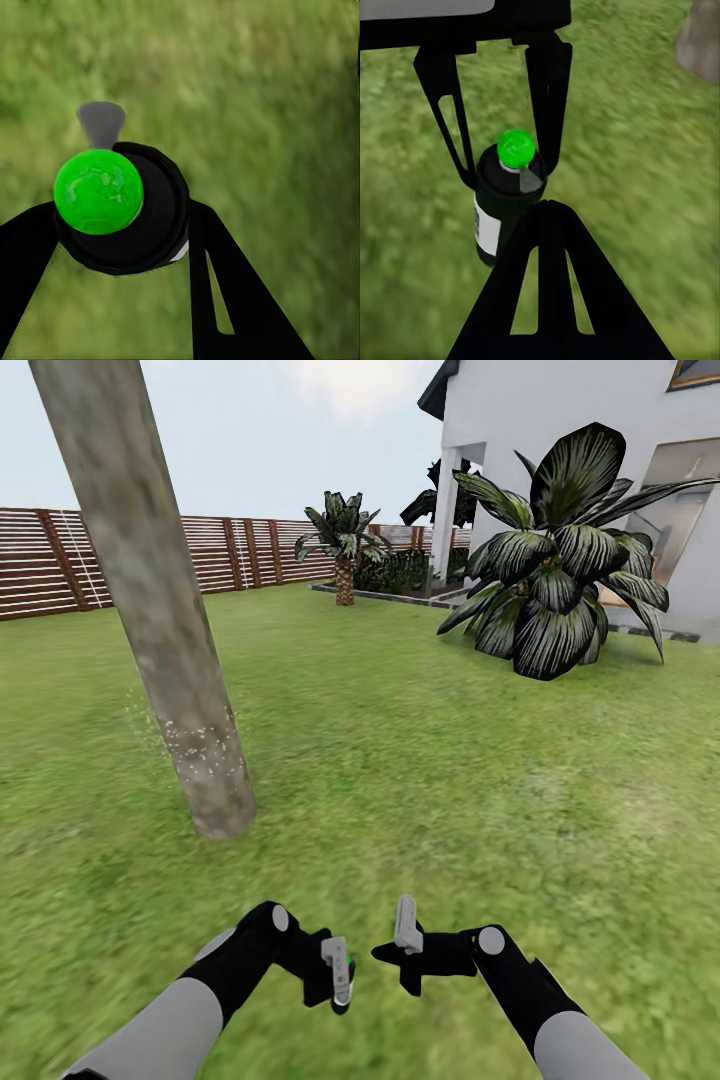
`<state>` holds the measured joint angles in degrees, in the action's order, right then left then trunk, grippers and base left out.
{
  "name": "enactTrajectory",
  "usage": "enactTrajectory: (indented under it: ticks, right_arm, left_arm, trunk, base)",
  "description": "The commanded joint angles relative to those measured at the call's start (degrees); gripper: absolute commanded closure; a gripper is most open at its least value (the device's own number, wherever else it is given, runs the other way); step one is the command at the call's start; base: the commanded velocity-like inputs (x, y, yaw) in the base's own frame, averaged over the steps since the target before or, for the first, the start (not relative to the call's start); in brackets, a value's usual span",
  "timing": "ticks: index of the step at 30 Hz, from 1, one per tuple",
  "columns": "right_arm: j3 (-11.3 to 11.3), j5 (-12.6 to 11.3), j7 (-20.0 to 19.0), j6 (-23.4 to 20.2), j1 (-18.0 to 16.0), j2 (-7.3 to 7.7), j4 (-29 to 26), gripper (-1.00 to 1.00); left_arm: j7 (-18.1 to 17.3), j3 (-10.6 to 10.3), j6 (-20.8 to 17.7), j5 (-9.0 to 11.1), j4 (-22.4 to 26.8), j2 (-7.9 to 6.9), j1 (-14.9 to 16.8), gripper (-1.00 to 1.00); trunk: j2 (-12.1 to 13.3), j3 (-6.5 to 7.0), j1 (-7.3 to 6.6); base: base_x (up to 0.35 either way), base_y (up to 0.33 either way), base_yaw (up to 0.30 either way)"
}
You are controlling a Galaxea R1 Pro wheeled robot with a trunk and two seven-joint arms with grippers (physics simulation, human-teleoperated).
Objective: In the garden, pick up the pesticide atomizer on the floor and spray pesticide onto both trees until each tree trunk is fully covered.
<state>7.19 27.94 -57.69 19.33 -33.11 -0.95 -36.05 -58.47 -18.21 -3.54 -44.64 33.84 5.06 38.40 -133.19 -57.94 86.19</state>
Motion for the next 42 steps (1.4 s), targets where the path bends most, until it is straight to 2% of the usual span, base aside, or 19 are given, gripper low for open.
enactTrajectory:
  ticks: [1,11,15,18,20,36,40,42]
  right_arm:
    - [-0.1,0.5,0.0,0.3,0.0,-0.02,-0.1,1.00]
    - [-0.1,0.6,0.0,0.3,0.0,-0.02,-0.1,1.00]
    - [-0.1,0.6,0.0,0.3,0.0,-0.02,0.0,1.00]
    - [-0.2,0.6,0.0,0.3,0.0,-0.02,0.1,1.00]
    - [-0.2,0.6,0.0,0.3,0.0,-0.02,0.2,1.00]
    - [-0.3,0.6,0.0,0.3,0.0,0.16,0.2,1.00]
    - [-0.3,0.6,0.0,0.3,0.0,0.16,0.2,1.00]
    - [-0.3,0.6,0.0,0.3,0.0,0.16,0.2,1.00]
  left_arm:
    - [-0.2,0.0,-0.4,-0.1,0.2,0.16,0.0,1.00]
    - [-0.2,0.1,-0.3,0.0,-0.1,1.71,0.1,1.00]
    - [-0.2,0.1,0.1,0.3,-0.1,1.80,0.0,1.00]
    - [-0.2,0.1,1.5,2.9,-0.3,1.80,0.0,1.00]
    - [-0.3,0.1,1.8,3.4,-0.3,1.79,0.0,1.00]
    - [-0.1,0.2,1.9,3.7,0.0,1.90,0.0,1.00]
    - [1.1,0.2,1.9,3.7,-0.3,2.23,0.0,1.00]
    - [1.2,0.2,1.9,4.5,-0.4,2.30,0.0,1.00]
  trunk:
    - [0.0,-0.05,-0.01]
    - [0.0,-0.05,-0.01]
    - [0.0,-0.05,-0.01]
    - [0.0,-0.05,-0.01]
    - [0.0,-0.05,-0.01]
    - [0.0,-0.05,-0.01]
    - [0.0,-0.05,-0.01]
    - [0.0,-0.05,-0.01]
  base:
    - [0.000,0.000,0.000]
    - [0.000,0.000,0.000]
    - [0.000,0.000,0.000]
    - [0.000,0.000,0.000]
    - [0.000,0.000,0.000]
    - [0.000,0.000,0.000]
    - [0.000,0.000,0.000]
    - [0.000,0.000,0.000]
